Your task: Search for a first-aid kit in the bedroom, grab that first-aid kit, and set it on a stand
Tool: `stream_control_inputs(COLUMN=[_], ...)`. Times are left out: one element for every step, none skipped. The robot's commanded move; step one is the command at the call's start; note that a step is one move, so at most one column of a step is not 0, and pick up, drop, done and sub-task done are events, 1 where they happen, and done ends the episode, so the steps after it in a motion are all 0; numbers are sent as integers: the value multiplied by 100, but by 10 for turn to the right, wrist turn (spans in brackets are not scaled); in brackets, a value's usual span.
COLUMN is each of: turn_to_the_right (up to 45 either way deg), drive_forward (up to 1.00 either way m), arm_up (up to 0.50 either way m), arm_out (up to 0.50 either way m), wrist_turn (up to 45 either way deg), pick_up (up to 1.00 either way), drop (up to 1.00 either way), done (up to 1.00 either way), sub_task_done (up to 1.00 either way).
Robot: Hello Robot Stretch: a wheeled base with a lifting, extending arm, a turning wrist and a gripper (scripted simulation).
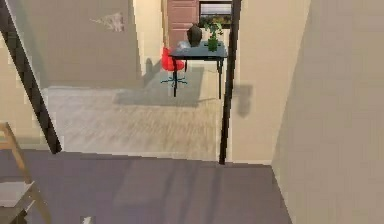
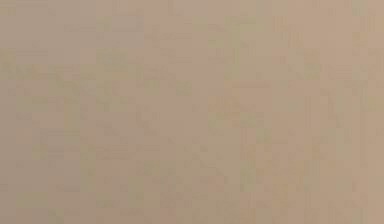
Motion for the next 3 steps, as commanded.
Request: stream_control_inputs(turn_to_the_right=[30, 0, -60], drive_forward=[0, 30, 0], arm_up=[0, 0, 0], arm_out=[0, 0, 0], wrist_turn=[0, 0, 0], pick_up=[0, 0, 0], drop=[0, 0, 0], done=[0, 0, 0], sub_task_done=[0, 0, 0])
